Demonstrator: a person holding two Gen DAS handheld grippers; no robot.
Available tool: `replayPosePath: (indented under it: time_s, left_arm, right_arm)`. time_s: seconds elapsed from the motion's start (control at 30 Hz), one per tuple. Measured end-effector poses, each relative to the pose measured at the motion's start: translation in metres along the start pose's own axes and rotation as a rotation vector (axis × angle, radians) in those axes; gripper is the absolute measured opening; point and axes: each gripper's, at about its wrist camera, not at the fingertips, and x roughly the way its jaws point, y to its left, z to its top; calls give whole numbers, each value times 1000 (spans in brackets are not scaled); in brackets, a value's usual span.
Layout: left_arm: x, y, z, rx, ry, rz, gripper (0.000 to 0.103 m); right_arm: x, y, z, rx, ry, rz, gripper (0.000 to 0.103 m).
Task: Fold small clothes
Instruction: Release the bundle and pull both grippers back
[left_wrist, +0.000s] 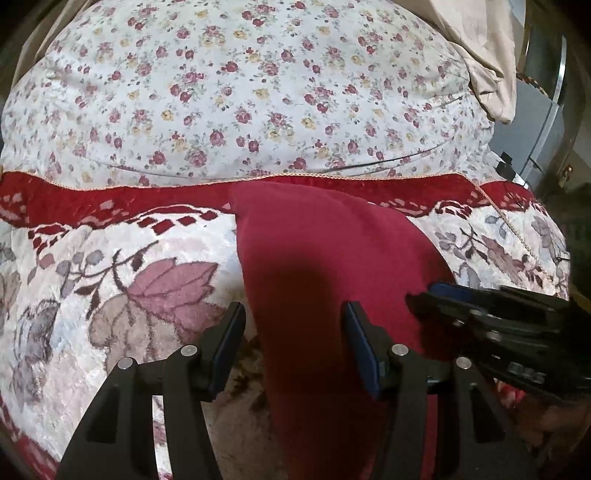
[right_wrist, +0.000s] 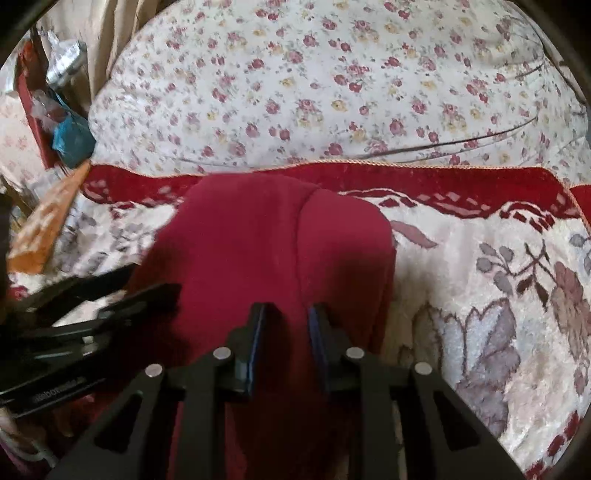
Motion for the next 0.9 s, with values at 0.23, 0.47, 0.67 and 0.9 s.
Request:
replayPosePath:
  time_s: [0.23, 0.47, 0.67, 0.9]
  left_arm:
    - [-11, -9, -2, 74, -39, 81, 34]
    - [-25, -9, -4, 84, -80, 126, 34]
    - [-36, -4, -7, 72, -110, 148, 34]
    - [-50, -2, -6, 37, -129, 169, 34]
  right_arm:
    - [-38, 15, -22, -44, -40, 1, 46]
    - [-26, 23, -45, -80, 52, -12, 48]
    - [-37, 28, -45, -88, 37, -11, 48]
    - [-75, 28, -26, -37, -98, -18, 74]
